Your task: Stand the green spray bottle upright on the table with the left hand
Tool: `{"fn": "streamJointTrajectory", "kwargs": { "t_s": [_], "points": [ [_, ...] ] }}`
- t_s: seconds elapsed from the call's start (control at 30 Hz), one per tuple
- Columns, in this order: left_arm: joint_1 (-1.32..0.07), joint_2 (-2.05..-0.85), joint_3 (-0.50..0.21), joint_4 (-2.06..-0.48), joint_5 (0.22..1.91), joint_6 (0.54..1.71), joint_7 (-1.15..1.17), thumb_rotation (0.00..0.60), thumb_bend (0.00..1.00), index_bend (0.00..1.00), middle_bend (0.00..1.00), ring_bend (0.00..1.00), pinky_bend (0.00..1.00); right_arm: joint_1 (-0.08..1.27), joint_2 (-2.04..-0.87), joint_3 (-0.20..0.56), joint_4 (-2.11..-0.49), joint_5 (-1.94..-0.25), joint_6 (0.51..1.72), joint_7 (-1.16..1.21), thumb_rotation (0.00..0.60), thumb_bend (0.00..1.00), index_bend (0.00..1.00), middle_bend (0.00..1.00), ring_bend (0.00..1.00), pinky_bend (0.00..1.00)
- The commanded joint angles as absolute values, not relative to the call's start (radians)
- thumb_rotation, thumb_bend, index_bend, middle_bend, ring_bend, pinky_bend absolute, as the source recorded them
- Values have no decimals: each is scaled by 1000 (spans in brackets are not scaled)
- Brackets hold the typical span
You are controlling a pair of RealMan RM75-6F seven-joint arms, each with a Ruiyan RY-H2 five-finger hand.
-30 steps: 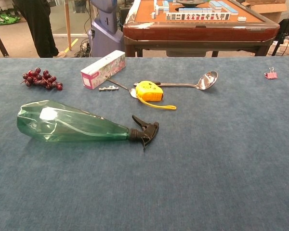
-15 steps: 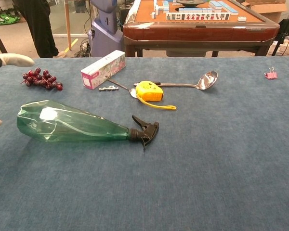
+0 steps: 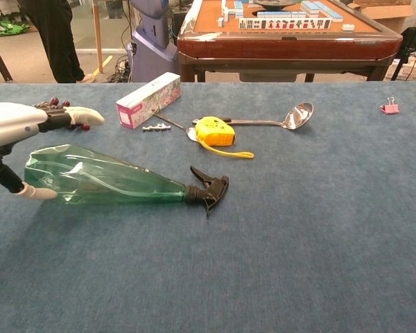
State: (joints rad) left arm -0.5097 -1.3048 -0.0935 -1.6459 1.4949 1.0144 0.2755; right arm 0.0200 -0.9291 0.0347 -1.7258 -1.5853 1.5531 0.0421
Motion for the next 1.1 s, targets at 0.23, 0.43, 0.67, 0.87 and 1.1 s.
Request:
{"fn": "streamJointTrajectory", "kwargs": {
  "t_s": [0.23,0.43,0.67,0.87,1.1],
  "points": [
    [-571,-1360,-127,-1572,1381,953,377,600,220,0,17,0,0,17,-927,34,-1725,-1583,1554,44,600,256,311,280,142,123],
    [-604,-1387,-155,-1509,1314,950,438,600,220,1,17,0,0,15,-925,34,-1725,-1580,1555,45,600,256,311,280,142,123],
    [-622,-1377,-157,-1507,1287,961,459,600,220,5,17,0,0,12,-923,34,-1729,-1580,1559,44,600,256,311,280,142,123],
    [-599,-1316,-97,-1588,1391,1028,488,600,220,25,16,0,0,14,-923,34,-1730,-1581,1555,42,600,255,311,280,142,123],
    [-601,-1303,-57,-1672,1489,1062,512,600,220,167,57,2,0,19,-926,33,-1729,-1588,1549,44,600,255,311,280,142,123]
  ]
}}
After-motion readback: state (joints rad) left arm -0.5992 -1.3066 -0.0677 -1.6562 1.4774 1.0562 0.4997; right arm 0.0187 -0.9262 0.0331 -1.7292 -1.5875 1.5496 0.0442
